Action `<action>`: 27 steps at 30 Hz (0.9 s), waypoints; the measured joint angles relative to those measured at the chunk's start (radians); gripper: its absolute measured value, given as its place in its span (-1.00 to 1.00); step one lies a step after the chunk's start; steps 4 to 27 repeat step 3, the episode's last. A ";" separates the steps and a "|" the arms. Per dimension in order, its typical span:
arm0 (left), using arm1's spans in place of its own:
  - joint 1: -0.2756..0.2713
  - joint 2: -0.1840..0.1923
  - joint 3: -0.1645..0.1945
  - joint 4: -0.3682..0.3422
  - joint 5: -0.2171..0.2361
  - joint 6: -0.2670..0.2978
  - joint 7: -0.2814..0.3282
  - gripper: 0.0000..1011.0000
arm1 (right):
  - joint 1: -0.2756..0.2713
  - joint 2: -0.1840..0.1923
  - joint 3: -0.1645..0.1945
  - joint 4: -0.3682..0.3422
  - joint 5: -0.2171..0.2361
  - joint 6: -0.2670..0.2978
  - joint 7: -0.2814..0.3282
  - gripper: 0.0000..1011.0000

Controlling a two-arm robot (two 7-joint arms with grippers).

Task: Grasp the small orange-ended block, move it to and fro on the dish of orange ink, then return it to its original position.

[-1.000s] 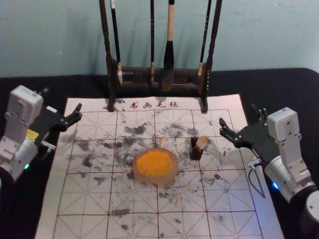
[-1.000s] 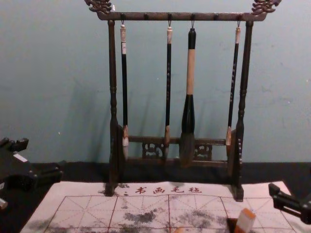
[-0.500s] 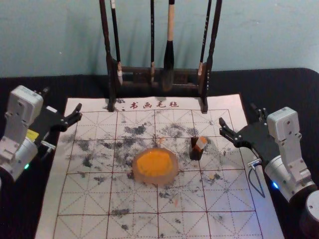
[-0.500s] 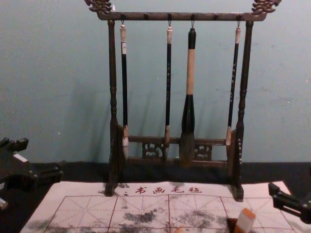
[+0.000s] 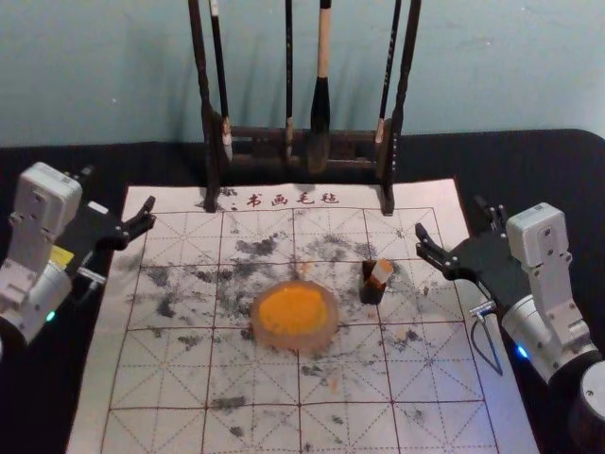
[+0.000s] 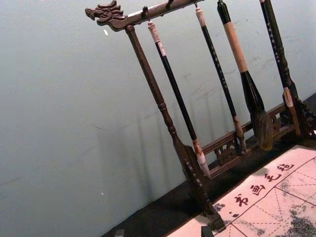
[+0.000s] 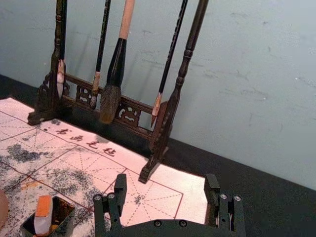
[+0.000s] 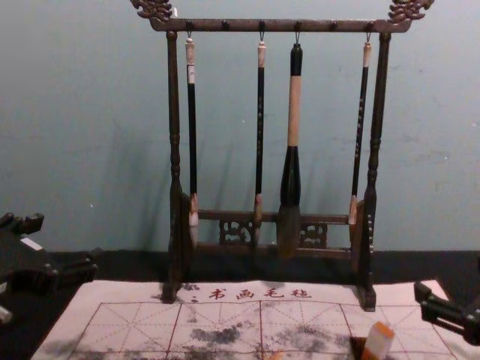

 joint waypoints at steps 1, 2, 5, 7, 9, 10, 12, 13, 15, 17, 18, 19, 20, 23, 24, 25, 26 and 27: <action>0.000 0.000 0.000 0.000 0.000 0.000 0.000 0.98 | 0.000 0.000 0.000 0.000 0.000 0.000 0.000 0.98; 0.000 0.000 0.000 0.000 0.000 0.000 0.000 0.98 | 0.000 0.000 0.000 0.000 0.000 0.000 0.000 0.98; 0.000 0.000 0.000 0.000 0.000 0.000 0.000 0.98 | 0.000 0.000 0.000 0.000 0.000 0.000 0.000 0.98; 0.000 0.000 0.000 0.000 0.000 0.000 0.000 0.98 | 0.000 0.000 0.000 0.000 0.000 0.000 0.000 0.98; 0.000 0.000 0.000 0.000 0.000 0.000 0.000 0.98 | 0.000 0.000 0.000 0.000 0.000 0.000 0.000 0.98; 0.000 0.000 0.000 0.000 0.000 0.000 0.000 0.98 | 0.000 0.000 0.000 0.000 0.000 0.000 0.000 0.98; 0.000 0.000 0.000 0.000 0.000 0.000 0.000 0.98 | 0.000 0.000 0.000 0.000 0.000 0.000 0.000 0.98; 0.000 0.000 0.000 0.000 0.000 0.000 0.000 0.98 | 0.000 0.000 0.000 0.000 0.000 0.000 0.000 0.98; 0.000 0.000 0.000 0.000 0.000 0.000 0.000 0.98 | 0.000 0.000 0.000 0.000 0.000 0.000 0.000 0.98; 0.000 0.000 0.000 0.000 0.000 0.000 0.000 0.98 | 0.000 0.000 0.000 0.000 0.000 0.000 0.000 0.98; 0.000 0.000 0.000 0.000 0.000 0.000 0.000 0.98 | 0.000 0.000 0.000 0.000 0.000 0.000 0.000 0.98; 0.000 0.000 0.000 0.000 0.000 0.000 0.000 0.98 | 0.000 0.000 0.000 0.000 0.000 0.000 0.000 0.98; 0.000 0.000 0.000 0.000 0.000 0.000 0.000 0.98 | 0.000 0.000 0.000 0.000 0.000 0.000 0.000 0.98; 0.000 0.000 0.000 0.000 0.000 0.000 0.000 0.98 | 0.000 0.000 0.000 0.000 0.000 0.000 0.000 0.98; 0.000 0.000 0.000 0.000 0.000 0.000 0.000 0.98 | 0.000 0.000 0.000 0.000 0.000 0.000 0.000 0.98; 0.000 0.000 0.000 0.000 0.000 0.000 0.000 0.98 | 0.000 0.000 0.000 0.000 0.000 0.000 0.000 0.98; 0.000 0.000 0.000 0.000 0.000 0.000 0.000 0.98 | 0.000 0.000 0.000 0.000 0.000 0.000 0.000 0.98; 0.000 0.000 0.000 0.000 0.000 0.000 0.000 0.98 | 0.000 0.000 0.000 0.000 0.000 0.000 0.000 0.98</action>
